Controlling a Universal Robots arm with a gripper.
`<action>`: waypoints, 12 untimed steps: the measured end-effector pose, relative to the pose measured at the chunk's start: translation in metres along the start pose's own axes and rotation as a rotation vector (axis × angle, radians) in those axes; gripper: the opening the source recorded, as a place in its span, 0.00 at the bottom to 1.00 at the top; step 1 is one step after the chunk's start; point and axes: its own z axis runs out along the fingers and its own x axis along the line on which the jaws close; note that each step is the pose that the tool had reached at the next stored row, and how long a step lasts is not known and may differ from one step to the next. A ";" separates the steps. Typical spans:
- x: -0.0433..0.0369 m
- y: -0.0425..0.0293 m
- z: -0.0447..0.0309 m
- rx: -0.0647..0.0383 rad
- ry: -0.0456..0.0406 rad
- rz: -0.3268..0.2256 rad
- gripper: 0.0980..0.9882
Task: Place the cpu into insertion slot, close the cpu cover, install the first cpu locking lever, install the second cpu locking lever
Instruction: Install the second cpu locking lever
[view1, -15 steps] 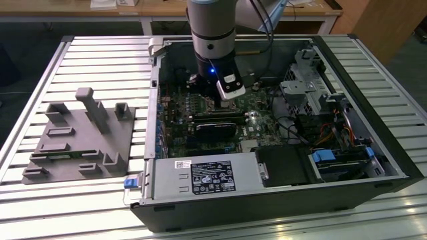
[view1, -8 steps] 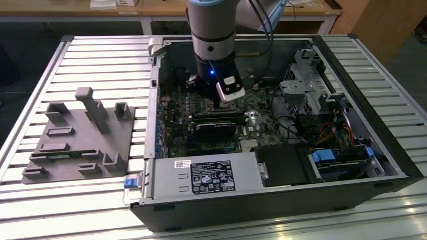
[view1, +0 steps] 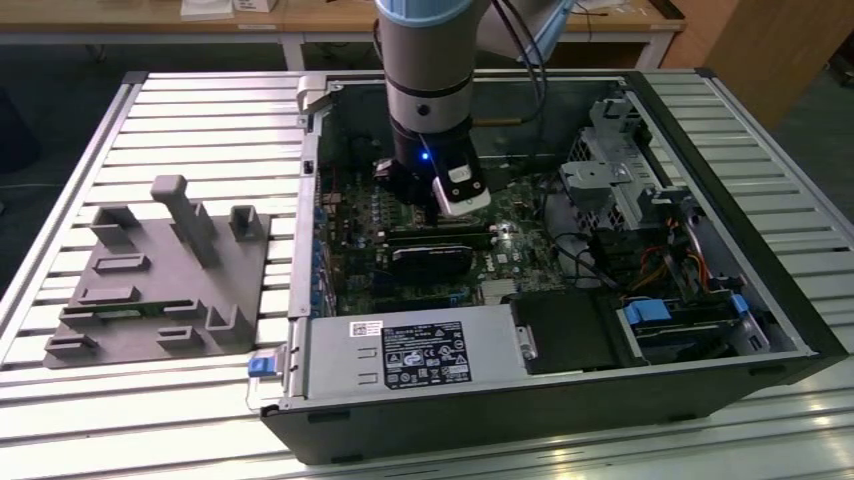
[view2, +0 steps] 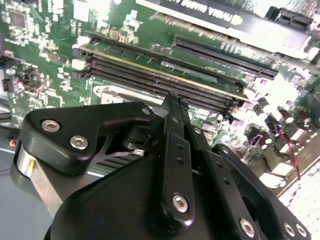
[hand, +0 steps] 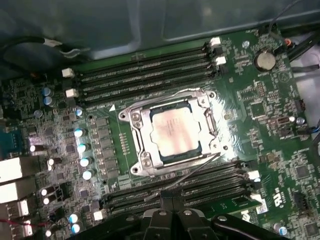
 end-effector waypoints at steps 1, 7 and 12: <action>-0.0001 -0.0003 0.0003 0.001 0.0035 0.000 0.01; 0.0000 -0.0003 0.0001 0.001 0.0038 0.000 0.01; -0.0003 0.0004 -0.0061 0.001 0.0038 0.000 0.01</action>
